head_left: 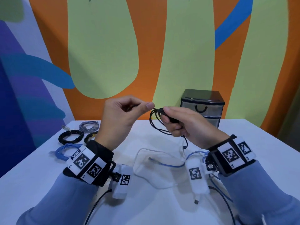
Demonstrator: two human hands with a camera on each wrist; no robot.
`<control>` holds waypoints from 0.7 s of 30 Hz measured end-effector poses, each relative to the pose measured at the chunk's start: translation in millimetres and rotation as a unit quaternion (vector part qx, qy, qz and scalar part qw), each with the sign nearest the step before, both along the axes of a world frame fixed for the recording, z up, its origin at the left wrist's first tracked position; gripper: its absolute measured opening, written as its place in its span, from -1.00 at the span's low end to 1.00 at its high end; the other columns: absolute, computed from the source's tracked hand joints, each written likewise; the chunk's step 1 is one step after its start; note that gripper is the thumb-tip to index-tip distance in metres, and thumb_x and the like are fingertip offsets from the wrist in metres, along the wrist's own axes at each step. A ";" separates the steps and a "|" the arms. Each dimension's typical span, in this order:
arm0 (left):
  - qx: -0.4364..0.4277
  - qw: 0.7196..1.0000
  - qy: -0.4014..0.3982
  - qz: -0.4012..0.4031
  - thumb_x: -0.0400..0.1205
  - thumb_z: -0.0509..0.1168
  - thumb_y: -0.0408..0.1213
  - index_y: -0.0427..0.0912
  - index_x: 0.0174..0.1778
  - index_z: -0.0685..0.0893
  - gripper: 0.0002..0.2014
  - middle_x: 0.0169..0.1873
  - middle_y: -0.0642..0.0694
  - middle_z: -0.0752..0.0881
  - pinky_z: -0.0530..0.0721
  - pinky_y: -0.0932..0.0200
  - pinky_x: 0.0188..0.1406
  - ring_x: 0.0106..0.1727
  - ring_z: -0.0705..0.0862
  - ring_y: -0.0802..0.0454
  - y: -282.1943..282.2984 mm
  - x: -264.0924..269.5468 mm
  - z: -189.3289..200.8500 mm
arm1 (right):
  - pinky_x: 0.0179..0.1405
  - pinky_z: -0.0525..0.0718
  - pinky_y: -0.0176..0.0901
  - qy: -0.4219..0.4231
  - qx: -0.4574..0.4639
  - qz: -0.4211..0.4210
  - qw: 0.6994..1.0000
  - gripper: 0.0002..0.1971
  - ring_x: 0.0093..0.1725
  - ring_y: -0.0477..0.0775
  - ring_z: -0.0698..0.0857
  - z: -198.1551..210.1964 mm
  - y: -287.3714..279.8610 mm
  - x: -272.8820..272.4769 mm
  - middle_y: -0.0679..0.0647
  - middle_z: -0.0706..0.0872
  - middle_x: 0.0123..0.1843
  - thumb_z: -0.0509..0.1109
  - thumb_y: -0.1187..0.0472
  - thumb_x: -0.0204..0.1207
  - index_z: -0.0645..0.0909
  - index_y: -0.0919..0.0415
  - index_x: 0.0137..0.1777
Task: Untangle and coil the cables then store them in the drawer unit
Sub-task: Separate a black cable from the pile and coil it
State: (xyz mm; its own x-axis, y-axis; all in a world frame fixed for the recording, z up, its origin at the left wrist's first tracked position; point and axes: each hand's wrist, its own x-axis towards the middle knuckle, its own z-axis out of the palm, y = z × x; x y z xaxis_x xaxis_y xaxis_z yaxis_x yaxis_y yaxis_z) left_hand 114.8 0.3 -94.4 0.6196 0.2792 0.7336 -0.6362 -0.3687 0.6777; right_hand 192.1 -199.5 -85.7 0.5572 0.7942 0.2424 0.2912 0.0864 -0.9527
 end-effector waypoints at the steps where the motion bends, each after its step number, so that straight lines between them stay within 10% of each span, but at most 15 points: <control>1: 0.013 1.000 -0.005 -0.001 0.55 0.62 -0.19 -0.26 -0.17 0.87 -0.81 -0.39 -0.20 0.71 0.50 0.14 -0.24 -0.31 0.52 0.06 0.4 0.7 -0.5 | -0.47 0.12 -0.30 0.019 0.007 0.007 1.000 -0.62 -0.36 -0.01 0.11 -0.3 2.3 -2.4 0.05 0.16 -0.31 0.12 0.01 0.87 0.42 0.15 -0.19; 5: 0.089 0.996 -0.003 0.026 0.72 0.48 -0.18 -0.07 0.08 0.90 -0.88 -0.09 -0.37 0.72 0.54 -0.11 -0.09 -0.06 0.64 -0.26 8.2 6.5 -1.4 | -0.42 -0.04 -0.15 0.087 0.052 0.006 0.995 -0.58 -0.46 -0.08 0.07 -3.2 10.4 -8.6 -0.05 0.16 -0.40 0.12 -0.03 0.86 0.29 0.08 -0.26; 10: 0.150 0.988 -0.015 0.038 0.79 0.40 -0.31 0.00 0.23 0.89 -0.80 0.12 -0.14 0.63 0.66 0.09 0.21 0.21 0.67 -0.03 7.2 12.5 -9.1 | -0.49 -0.04 -0.17 0.163 0.126 0.039 0.978 -0.59 -0.52 -0.09 -0.01 -3.7 14.6 -13.0 -0.08 0.11 -0.46 0.12 -0.05 0.82 0.27 0.05 -0.29; 15: 0.189 0.975 -0.048 0.110 0.74 0.46 -0.34 0.06 0.22 0.90 -0.76 -0.11 -0.03 0.73 0.62 0.09 -0.13 -0.09 0.69 0.01 7.0 12.7 -12.2 | -0.57 0.05 -0.24 0.211 0.163 0.070 0.961 -0.61 -0.54 -0.08 -0.02 -7.6 21.5 -19.0 -0.11 0.12 -0.49 0.15 -0.06 0.78 0.26 0.05 -0.28; 21: -0.026 0.983 0.153 -0.097 0.80 0.21 -0.51 -0.41 0.18 0.86 -0.71 0.10 -0.35 0.88 0.76 -0.20 0.39 0.15 0.85 -0.32 -4.5 4.0 -7.0 | -0.53 -0.02 -0.21 0.226 0.209 0.031 0.951 -0.61 -0.52 -0.06 -0.06 -13.3 29.1 -14.7 -0.10 0.13 -0.49 0.16 -0.03 0.80 0.29 0.06 -0.29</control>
State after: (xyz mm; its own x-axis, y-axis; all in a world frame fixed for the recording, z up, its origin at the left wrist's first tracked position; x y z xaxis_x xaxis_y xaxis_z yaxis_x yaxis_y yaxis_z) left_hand 118.7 -4.2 -101.4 0.8547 0.1660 0.4918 -0.4543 -0.2192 0.8635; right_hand 177.4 -170.4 -99.0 0.6354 0.7156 0.2901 -0.1584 0.4885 -0.8580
